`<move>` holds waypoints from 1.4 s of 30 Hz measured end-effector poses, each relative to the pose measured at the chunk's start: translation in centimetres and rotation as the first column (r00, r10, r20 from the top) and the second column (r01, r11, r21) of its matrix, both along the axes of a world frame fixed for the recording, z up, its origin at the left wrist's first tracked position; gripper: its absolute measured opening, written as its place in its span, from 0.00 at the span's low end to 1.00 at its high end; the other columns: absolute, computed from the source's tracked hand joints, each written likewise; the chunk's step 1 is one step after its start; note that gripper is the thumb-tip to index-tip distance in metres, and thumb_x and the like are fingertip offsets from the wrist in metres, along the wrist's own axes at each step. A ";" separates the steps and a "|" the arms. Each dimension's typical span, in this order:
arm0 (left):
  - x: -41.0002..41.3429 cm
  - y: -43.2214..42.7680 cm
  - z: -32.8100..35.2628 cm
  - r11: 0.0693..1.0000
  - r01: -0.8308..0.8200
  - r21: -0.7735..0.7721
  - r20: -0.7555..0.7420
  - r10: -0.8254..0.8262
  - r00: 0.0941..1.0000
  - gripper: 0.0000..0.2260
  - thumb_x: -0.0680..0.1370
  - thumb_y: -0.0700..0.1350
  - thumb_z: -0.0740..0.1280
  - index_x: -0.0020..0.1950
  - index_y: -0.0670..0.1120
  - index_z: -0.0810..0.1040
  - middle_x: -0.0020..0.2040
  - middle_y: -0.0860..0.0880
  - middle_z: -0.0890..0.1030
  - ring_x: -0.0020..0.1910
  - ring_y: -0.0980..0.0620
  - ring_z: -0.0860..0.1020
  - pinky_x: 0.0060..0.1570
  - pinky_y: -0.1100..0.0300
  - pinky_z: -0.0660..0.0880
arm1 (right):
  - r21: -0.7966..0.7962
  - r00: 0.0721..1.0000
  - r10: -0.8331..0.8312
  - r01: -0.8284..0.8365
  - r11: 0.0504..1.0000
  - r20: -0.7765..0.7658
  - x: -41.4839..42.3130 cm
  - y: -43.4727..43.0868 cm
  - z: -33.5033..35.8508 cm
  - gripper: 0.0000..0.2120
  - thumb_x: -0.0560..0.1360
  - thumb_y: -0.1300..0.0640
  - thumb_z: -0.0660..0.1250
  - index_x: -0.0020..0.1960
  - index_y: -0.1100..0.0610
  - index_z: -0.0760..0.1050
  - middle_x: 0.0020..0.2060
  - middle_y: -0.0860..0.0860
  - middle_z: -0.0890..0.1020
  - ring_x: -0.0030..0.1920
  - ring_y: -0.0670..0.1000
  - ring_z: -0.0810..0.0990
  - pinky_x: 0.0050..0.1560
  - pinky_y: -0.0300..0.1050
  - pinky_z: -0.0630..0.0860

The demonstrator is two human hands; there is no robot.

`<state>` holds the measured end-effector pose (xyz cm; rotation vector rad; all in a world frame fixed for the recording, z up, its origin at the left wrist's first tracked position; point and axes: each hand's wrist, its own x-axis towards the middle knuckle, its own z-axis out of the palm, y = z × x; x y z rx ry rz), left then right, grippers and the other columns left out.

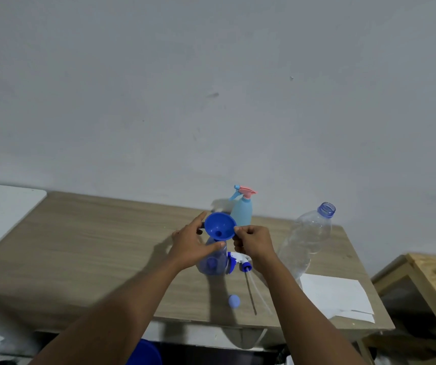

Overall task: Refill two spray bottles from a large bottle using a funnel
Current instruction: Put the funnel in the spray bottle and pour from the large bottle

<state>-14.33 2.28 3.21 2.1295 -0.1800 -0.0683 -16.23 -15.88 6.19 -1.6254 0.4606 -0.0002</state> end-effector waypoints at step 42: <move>0.0 7.3 -6.2 0.972 -0.236 0.000 -0.019 0.236 0.972 0.24 0.68 0.54 0.79 0.63 0.56 0.79 0.55 0.58 0.81 0.58 0.54 0.78 0.64 0.46 0.73 | -0.743 0.827 0.490 -0.507 0.437 -0.275 -2.3 2.7 -12.1 0.08 0.78 0.61 0.63 0.52 0.62 0.80 0.50 0.54 0.80 0.44 0.51 0.80 0.46 0.44 0.77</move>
